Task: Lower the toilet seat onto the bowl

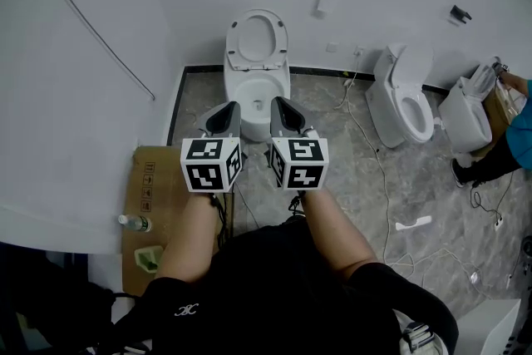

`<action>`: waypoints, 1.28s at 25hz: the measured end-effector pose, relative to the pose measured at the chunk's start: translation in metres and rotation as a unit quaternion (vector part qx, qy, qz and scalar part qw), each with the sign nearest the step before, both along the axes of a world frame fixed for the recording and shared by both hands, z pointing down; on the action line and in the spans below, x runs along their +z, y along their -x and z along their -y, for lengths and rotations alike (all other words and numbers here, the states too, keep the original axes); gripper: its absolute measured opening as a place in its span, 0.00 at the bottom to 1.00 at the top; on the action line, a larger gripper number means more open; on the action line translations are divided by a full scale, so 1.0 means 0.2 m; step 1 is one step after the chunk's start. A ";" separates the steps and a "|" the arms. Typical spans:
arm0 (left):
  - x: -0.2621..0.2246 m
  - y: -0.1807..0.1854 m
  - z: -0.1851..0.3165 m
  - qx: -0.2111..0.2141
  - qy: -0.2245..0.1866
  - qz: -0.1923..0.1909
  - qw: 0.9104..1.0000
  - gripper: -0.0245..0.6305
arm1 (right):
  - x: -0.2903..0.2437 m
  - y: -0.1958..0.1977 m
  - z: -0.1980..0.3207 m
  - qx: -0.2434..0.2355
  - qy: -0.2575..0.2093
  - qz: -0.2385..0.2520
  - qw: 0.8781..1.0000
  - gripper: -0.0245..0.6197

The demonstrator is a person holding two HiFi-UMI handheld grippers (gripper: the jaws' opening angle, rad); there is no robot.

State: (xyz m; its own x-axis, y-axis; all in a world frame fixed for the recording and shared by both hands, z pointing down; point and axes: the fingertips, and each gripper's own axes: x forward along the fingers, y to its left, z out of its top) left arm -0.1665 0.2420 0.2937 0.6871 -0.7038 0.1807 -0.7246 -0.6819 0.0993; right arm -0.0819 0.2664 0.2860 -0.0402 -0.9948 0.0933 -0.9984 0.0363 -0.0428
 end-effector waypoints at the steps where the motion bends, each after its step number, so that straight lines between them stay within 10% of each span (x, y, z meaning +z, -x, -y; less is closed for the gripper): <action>1: 0.01 0.00 0.00 0.000 0.001 0.002 1.000 0.05 | 0.01 -0.01 0.00 0.001 0.002 0.001 1.000 0.05; 32: 0.18 -0.39 1.06 -0.042 0.031 0.005 0.999 0.05 | 0.16 -0.45 1.08 -0.045 0.022 -0.014 0.999 0.05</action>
State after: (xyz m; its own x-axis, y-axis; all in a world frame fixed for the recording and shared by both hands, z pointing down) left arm -0.0886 0.0290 0.3306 0.6248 -0.7456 0.2317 -0.7796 -0.6122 0.1319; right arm 0.0071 0.0503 0.3180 -0.1254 -0.9823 0.1394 -0.9921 0.1241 -0.0182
